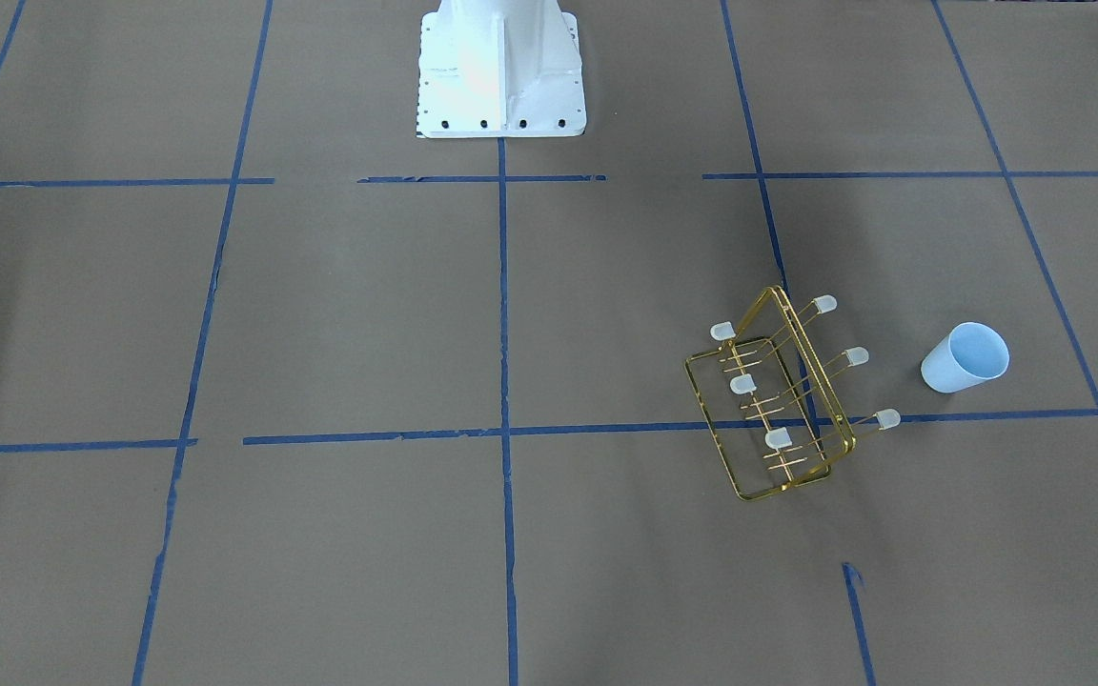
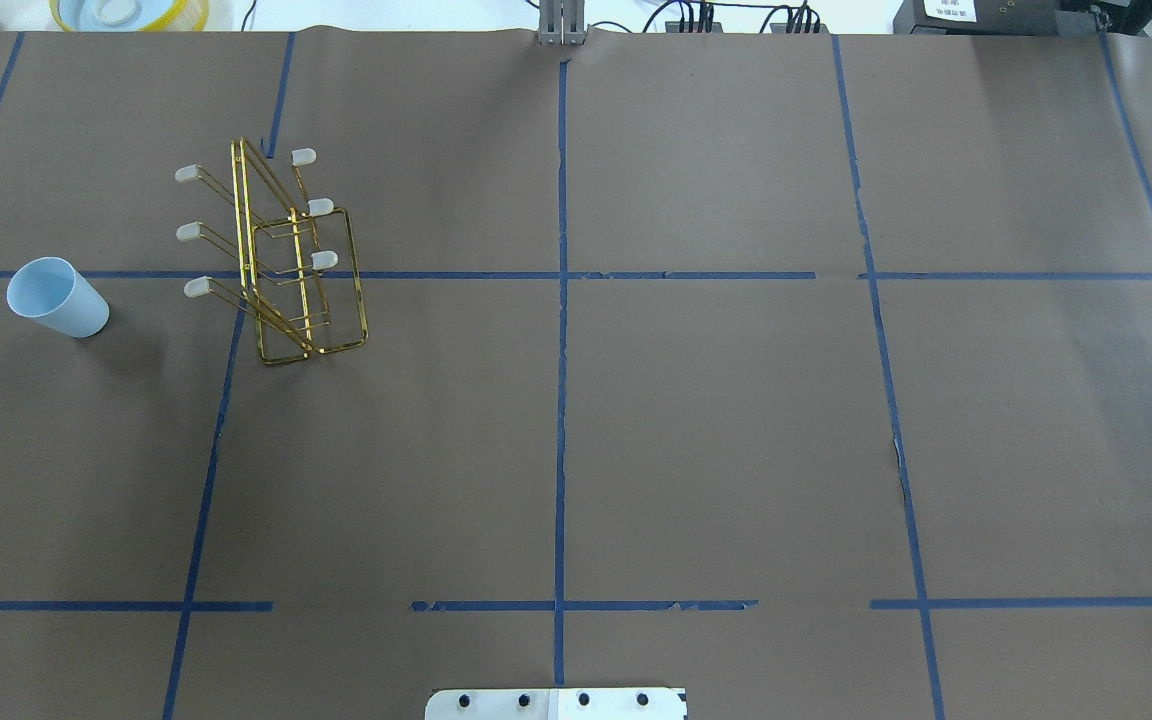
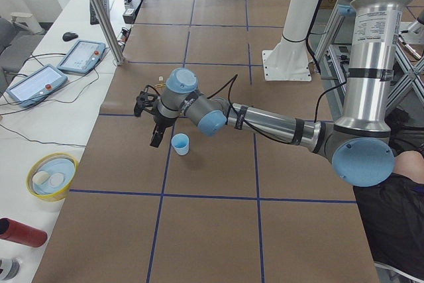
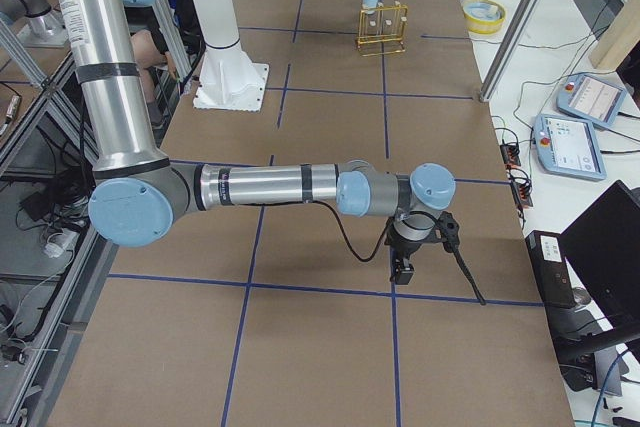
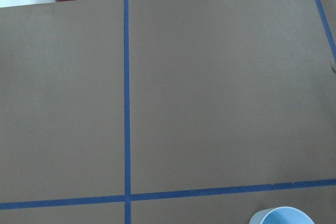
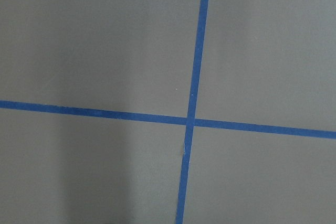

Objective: Hang cup on cup holder

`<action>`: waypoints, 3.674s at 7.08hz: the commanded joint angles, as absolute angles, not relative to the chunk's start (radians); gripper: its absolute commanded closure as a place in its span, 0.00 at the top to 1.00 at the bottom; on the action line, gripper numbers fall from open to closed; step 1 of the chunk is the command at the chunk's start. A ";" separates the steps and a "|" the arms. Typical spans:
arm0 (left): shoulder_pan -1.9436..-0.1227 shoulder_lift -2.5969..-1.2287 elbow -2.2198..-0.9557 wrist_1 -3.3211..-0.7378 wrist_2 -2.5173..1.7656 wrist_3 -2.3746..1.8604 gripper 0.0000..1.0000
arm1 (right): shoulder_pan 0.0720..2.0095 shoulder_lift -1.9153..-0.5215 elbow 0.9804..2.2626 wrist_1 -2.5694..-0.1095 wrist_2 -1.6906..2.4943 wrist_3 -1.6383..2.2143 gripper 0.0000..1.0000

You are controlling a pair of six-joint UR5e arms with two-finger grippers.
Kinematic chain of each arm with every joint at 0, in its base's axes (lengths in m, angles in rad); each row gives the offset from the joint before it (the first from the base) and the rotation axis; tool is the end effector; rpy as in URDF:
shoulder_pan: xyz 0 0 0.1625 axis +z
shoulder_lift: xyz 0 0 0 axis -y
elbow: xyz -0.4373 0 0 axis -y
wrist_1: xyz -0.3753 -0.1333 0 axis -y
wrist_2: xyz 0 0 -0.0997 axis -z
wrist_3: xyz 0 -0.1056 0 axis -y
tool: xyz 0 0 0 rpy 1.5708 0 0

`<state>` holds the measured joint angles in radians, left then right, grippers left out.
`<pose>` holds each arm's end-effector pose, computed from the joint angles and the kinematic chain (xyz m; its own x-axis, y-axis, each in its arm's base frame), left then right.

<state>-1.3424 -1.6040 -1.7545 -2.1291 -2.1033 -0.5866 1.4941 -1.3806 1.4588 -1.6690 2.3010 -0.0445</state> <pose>0.0392 -0.5206 0.5140 0.7214 0.0656 -0.6894 0.2853 0.8790 0.3821 0.0202 -0.5581 0.6433 0.7397 -0.0881 0.6671 0.1096 0.9939 0.0097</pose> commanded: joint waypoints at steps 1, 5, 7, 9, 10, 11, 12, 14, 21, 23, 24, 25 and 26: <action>-1.241 -1.582 -1.798 -2.236 -1.966 -0.708 1.00 | 1.494 -1.381 1.459 -1.669 2.301 -0.044 1.00; -0.990 -1.429 -1.864 -2.504 -1.606 -0.978 1.00 | 1.494 -1.381 1.459 -1.669 2.301 -0.044 1.00; -0.843 -1.356 -1.861 -2.613 -1.369 -1.087 1.00 | 1.494 -1.381 1.459 -1.669 2.301 -0.044 1.00; -0.741 -1.318 -1.855 -2.640 -1.206 -1.159 1.00 | 1.494 -1.381 1.459 -1.669 2.301 -0.044 1.00; -0.677 -1.310 -1.842 -2.640 -1.105 -1.201 1.00 | 1.494 -1.381 1.459 -1.669 2.301 -0.044 1.00; -0.617 -1.305 -1.818 -2.654 -1.015 -1.241 1.00 | 1.494 -1.381 1.459 -1.669 2.301 -0.044 1.00; -0.576 -1.305 -1.775 -2.686 -0.941 -1.253 1.00 | 1.494 -1.381 1.459 -1.669 2.301 -0.044 1.00; -0.494 -1.305 -1.729 -2.689 -0.836 -1.322 1.00 | 1.494 -1.381 1.459 -1.669 2.301 -0.044 1.00; -0.446 -1.427 -1.543 -2.697 -0.752 -1.361 1.00 | 1.494 -1.381 1.459 -1.669 2.301 -0.044 1.00; -0.446 -1.436 -1.504 -2.704 -0.753 -1.359 1.00 | 1.494 -1.381 1.459 -1.669 2.301 -0.044 1.00; -0.448 -1.439 -1.494 -2.710 -0.759 -1.359 1.00 | 1.493 -1.381 1.459 -1.669 2.301 -0.044 1.00; -0.451 -1.440 -1.490 -2.711 -0.765 -1.358 1.00 | 1.494 -1.381 1.459 -1.669 2.301 -0.044 1.00; -0.465 -1.450 -1.483 -2.711 -0.796 -1.353 1.00 | 1.494 -1.381 1.459 -1.669 2.301 -0.044 1.00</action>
<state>-0.4531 -1.4415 -1.4914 -2.7096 -0.7701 -1.3570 1.4937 -1.3806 1.4588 -1.6690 2.3010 -0.0445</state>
